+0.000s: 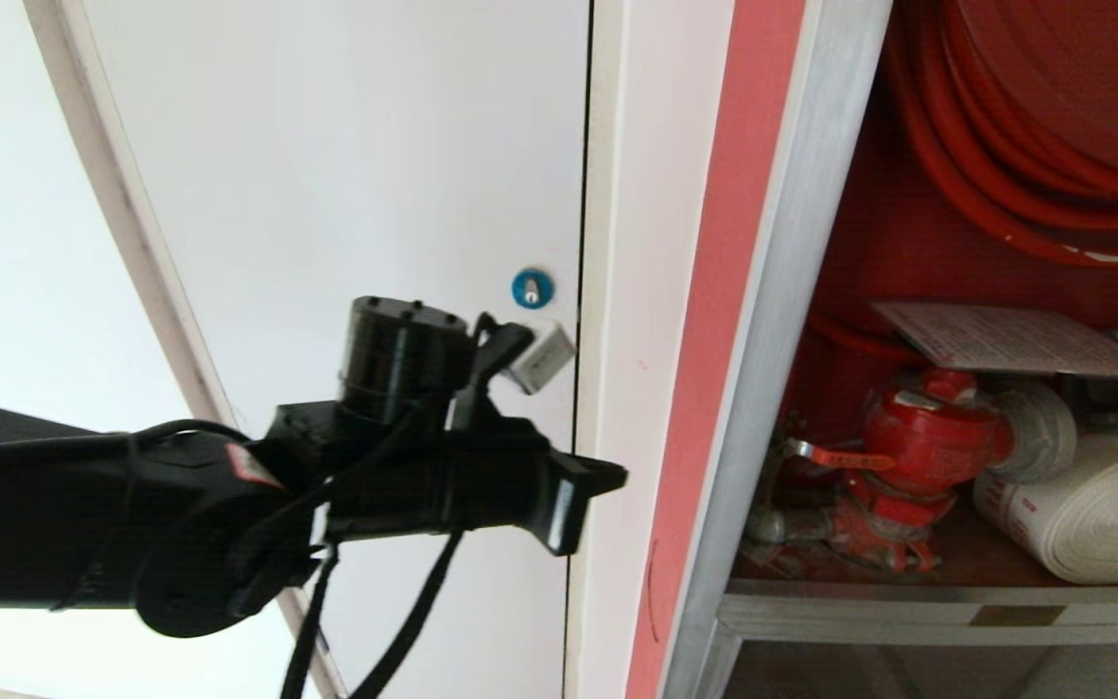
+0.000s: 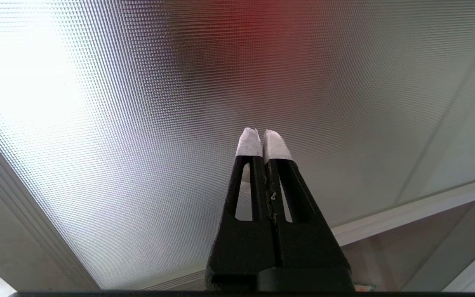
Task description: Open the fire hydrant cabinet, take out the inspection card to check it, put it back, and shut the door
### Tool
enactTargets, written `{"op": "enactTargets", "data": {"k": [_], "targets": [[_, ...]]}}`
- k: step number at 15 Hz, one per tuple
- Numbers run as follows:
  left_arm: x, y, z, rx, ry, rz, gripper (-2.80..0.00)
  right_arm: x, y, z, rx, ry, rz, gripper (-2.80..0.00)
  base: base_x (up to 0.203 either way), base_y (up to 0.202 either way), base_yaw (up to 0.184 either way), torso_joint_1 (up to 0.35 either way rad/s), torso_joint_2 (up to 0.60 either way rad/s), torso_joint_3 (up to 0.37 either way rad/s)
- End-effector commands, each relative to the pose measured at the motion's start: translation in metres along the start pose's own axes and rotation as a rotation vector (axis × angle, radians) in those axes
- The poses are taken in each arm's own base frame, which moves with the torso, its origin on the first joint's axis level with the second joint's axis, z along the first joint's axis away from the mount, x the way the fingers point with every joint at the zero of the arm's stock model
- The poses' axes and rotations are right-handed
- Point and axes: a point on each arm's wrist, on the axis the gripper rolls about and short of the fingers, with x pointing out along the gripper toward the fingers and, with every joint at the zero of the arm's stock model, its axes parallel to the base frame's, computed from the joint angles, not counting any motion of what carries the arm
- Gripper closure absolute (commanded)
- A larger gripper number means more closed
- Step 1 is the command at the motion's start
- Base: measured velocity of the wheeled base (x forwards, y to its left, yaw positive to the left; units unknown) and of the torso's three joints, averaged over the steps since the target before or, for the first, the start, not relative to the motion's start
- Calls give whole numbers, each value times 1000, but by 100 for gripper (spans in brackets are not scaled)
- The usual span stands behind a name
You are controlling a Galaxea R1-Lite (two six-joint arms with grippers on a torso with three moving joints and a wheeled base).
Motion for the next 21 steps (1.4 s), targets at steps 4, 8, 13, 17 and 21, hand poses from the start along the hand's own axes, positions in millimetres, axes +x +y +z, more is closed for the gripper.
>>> {"op": "enactTargets", "data": {"k": [4,8,13,17,21], "targets": [[-116,50,-30,3,-120,313,0,0,0,-1,0,4,0,0,0,0,0,0,0,0],[-180,29,-39,96,-230,464,0,0,0,-1,0,4,1,0,0,0,0,0,0,0],[-248,-18,-55,232,-411,701,0,0,0,-1,0,4,0,0,0,0,0,0,0,0],[-270,-67,-94,289,-481,750,0,0,0,-1,0,4,1,0,0,0,0,0,0,0],[-279,-100,-139,228,-459,637,0,0,0,-1,1,4,0,0,0,0,0,0,0,0]]}}
